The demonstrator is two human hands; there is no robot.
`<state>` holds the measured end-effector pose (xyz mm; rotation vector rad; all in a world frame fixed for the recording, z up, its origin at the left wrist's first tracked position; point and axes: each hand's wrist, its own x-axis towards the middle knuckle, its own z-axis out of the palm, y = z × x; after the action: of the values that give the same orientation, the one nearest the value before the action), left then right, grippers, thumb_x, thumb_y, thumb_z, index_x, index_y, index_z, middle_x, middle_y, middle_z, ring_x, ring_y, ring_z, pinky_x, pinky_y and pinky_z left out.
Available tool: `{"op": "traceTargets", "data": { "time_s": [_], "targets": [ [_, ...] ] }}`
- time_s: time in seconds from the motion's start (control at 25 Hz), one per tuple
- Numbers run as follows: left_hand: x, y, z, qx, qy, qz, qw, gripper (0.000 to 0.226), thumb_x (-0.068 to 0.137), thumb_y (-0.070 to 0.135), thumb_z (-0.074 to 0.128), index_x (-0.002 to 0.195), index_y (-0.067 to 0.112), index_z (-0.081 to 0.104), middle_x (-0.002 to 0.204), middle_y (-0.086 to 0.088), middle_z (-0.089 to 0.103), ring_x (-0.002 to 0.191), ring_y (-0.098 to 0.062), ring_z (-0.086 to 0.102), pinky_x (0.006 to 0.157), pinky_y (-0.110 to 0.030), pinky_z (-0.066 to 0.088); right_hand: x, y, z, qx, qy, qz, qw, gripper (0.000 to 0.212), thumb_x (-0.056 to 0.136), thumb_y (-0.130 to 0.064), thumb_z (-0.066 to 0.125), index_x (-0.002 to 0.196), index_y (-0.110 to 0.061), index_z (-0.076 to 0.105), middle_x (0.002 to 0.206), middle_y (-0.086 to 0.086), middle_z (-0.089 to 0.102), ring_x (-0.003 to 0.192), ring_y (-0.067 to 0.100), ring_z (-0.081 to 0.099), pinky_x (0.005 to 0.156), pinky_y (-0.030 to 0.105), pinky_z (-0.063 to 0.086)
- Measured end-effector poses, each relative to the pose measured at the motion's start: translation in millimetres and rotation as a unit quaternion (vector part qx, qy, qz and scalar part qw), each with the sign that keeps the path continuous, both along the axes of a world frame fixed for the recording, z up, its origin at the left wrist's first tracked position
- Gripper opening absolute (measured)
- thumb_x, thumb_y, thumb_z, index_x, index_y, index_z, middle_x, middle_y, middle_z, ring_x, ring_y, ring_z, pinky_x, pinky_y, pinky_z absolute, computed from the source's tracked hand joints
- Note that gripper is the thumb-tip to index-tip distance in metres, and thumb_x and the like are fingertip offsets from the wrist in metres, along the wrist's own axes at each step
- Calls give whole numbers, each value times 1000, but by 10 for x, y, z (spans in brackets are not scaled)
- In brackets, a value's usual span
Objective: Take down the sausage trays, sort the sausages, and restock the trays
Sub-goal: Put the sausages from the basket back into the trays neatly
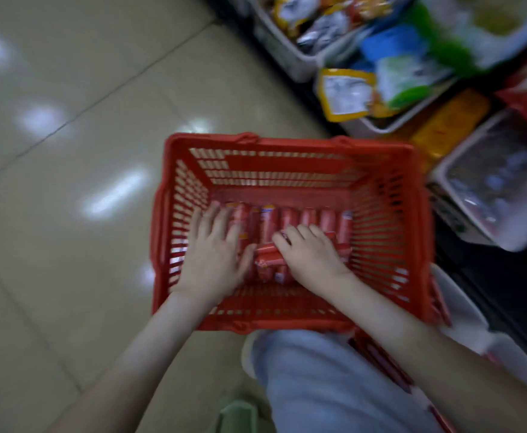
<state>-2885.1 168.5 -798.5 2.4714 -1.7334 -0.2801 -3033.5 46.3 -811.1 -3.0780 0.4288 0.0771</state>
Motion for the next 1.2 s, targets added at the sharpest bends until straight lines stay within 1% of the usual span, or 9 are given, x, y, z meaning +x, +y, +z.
{"op": "traceTargets", "data": {
  "time_s": [0.12, 0.32, 0.4, 0.52, 0.68, 0.76, 0.96, 1.08, 1.2],
  "targets": [
    [-686, -554, 342, 25, 133, -141, 981, 48, 92, 37, 30, 108, 8, 63, 88, -15, 69, 82, -35, 66, 71, -40, 52, -798, -121, 487, -38, 4, -127, 991, 29, 72, -15, 40, 91, -13, 61, 72, 6, 58, 66, 27, 57, 62, 35, 42],
    [-1969, -1096, 1028, 11, 198, -299, 933, 50, 92, 49, 26, 114, 17, 59, 105, -12, 67, 98, -32, 64, 79, -39, 51, -2392, 41, 1110, -97, 30, -321, 942, 31, 67, -17, 48, 97, -10, 49, 80, 10, 59, 70, 29, 59, 69, 36, 36],
    [-2546, -1219, 1400, 36, 189, -379, 905, 49, 92, 57, 39, 121, 20, 55, 114, -9, 64, 107, -29, 59, 85, -38, 49, -2882, 192, 1376, -122, 46, -374, 918, 30, 67, -17, 43, 93, -8, 52, 75, 10, 57, 66, 29, 57, 67, 35, 32],
    [-3358, -1264, 1986, 101, 99, -485, 863, 62, 86, 62, 49, 127, 16, 49, 121, -9, 57, 115, -28, 52, 89, -37, 44, -3434, 404, 1829, -155, 42, -447, 880, 30, 67, -20, 48, 90, -4, 60, 73, 10, 59, 64, 29, 58, 64, 35, 41],
    [-4083, -1113, 2457, 180, 37, -536, 824, 61, 87, 58, 53, 122, 8, 47, 113, -8, 56, 104, -27, 56, 78, -33, 45, -3975, 715, 2192, -190, 8, -487, 853, 24, 67, -23, 51, 82, -6, 59, 71, 9, 57, 63, 28, 57, 65, 33, 35],
    [-4339, -961, 2489, 173, 47, -548, 817, 52, 90, 49, 53, 120, 7, 46, 107, -8, 55, 100, -27, 57, 73, -32, 43, -4214, 890, 2235, -190, -16, -510, 839, 18, 65, -13, 66, 81, -6, 59, 71, 9, 57, 63, 29, 58, 61, 34, 42],
    [-4630, -627, 2094, 184, 58, -542, 818, 45, 93, 39, 52, 123, 6, 42, 119, -12, 53, 108, -29, 53, 77, -32, 39, -4634, 1231, 1939, -88, -14, -563, 822, 39, 56, -15, 80, 88, -7, 59, 79, 9, 60, 70, 30, 60, 63, 34, 47],
    [-4611, -546, 1679, 215, 47, -525, 822, 46, 94, 38, 51, 126, 7, 40, 130, -13, 48, 119, -27, 46, 86, -34, 41, -4836, 1403, 1563, 51, 8, -612, 789, 34, 77, -21, 66, 106, -7, 54, 104, 11, 60, 98, 32, 57, 81, 38, 42],
    [-4649, -444, 1106, 226, 45, -522, 821, 50, 96, 37, 50, 133, 9, 34, 140, -14, 36, 129, -29, 34, 103, -40, 34, -4923, 1514, 1077, 186, 13, -648, 738, 40, 85, -24, 61, 118, -9, 44, 120, 9, 53, 111, 28, 50, 86, 37, 43]
  ]
}}
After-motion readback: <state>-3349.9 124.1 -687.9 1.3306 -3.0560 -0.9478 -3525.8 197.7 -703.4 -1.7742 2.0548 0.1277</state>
